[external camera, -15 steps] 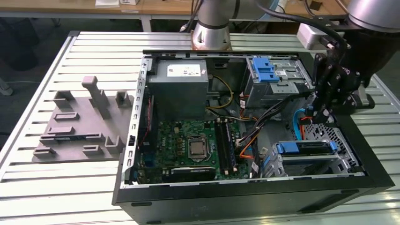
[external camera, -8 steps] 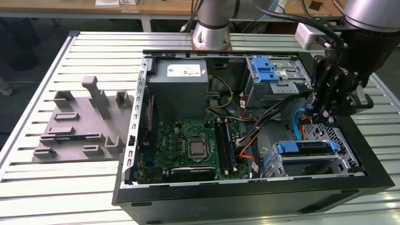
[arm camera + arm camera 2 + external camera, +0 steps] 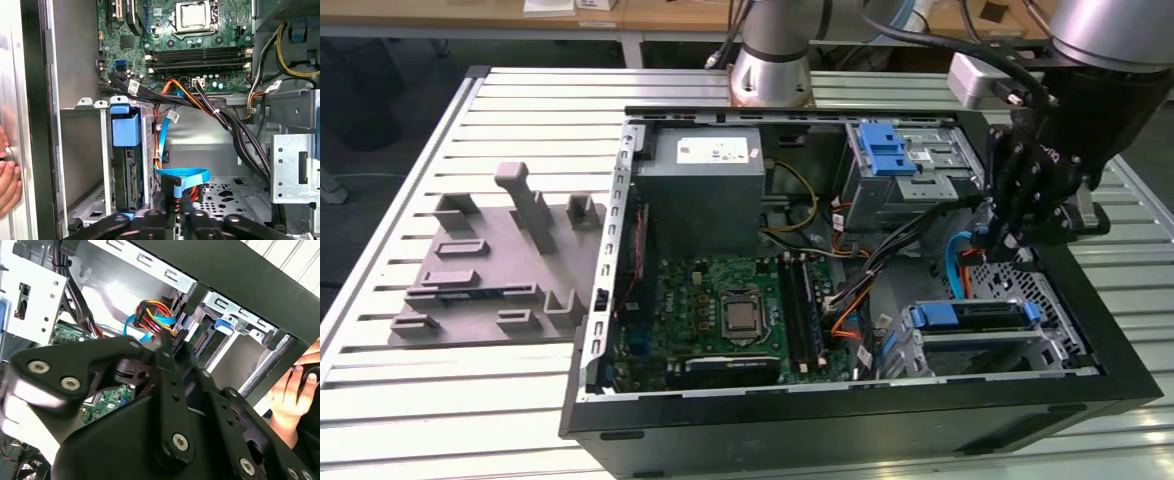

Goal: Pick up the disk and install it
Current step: 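Insert the first disk wire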

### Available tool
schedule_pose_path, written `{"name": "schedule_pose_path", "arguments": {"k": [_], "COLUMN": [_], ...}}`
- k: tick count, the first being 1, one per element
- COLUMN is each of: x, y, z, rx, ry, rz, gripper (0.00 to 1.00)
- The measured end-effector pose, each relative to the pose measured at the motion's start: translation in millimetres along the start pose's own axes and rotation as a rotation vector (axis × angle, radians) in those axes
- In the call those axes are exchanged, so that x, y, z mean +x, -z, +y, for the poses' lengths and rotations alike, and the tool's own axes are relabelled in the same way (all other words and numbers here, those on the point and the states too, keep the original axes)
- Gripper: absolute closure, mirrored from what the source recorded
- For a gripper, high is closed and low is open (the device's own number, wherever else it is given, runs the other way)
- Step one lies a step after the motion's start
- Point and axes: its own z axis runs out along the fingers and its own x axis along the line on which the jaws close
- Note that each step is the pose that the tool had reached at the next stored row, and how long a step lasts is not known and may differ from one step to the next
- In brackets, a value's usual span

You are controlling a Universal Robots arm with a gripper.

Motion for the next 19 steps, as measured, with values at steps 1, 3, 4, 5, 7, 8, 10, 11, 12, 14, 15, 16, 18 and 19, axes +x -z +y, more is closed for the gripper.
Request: {"name": "schedule_pose_path", "arguments": {"k": [1,3,4,5,7,8,10,11,12,14,15,16,18,19], "x": [0.0,0.0,0.0,0.0,-0.1,-0.1,0.1,0.4,0.9,2.4,3.9,6.0,11.8,14.9], "y": [-0.3,-0.4,-0.4,-0.4,-0.3,-0.4,-1.1,-1.6,-2.2,-3.7,-4.6,-5.5,-7.8,-8.6], "z": [0.0,0.0,0.0,-0.1,-0.8,-1.4,-1.8,-1.8,-1.8,-1.9,-1.9,-2.0,-2.2,-2.4], "rx": [0.0001,0.0002,0.0002,0.0002,-0.0003,-0.0014,-0.0048,-0.0063,-0.0074,-0.0097,-0.0104,-0.0108,-0.0112,-0.0113], "ry": [0.0,-0.001,-0.001,-0.001,-0.002,-0.002,-0.002,-0.002,-0.002,-0.002,-0.002,-0.002,-0.002,-0.002], "rz": [0.0025,0.0052,0.0054,0.0055,0.0057,0.0046,0.002,0.0015,0.0016,0.0014,0.0006,-0.0003,-0.0022,-0.0024], "gripper": [0.76,0.82,0.83,0.83,0.83,0.83,0.83,0.83,0.83,0.83,0.83,0.83,0.83,0.83]}}
